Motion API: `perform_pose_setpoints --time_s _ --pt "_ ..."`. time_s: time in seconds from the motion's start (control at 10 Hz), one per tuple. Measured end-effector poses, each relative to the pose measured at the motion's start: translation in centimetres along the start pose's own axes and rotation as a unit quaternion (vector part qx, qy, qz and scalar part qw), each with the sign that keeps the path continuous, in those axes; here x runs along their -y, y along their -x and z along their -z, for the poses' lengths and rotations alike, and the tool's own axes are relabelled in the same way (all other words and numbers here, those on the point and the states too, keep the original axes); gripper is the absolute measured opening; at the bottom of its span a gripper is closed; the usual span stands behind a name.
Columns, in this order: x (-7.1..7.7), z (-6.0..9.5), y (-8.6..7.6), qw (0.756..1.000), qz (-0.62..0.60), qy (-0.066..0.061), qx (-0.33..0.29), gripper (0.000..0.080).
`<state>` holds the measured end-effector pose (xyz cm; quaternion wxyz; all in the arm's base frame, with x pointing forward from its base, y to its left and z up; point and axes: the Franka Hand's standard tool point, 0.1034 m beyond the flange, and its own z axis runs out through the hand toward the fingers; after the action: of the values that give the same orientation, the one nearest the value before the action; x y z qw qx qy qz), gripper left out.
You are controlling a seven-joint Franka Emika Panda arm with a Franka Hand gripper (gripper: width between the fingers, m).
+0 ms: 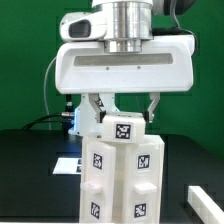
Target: Assemble cabinet
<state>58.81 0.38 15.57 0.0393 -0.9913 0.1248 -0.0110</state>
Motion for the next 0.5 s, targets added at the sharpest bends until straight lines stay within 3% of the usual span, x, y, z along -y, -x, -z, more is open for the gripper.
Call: perform_pose_setpoints --time_s 0.5 --pt "0.27 -0.03 0.06 0.988 -0.155 -0.002 0.001 0.0555"
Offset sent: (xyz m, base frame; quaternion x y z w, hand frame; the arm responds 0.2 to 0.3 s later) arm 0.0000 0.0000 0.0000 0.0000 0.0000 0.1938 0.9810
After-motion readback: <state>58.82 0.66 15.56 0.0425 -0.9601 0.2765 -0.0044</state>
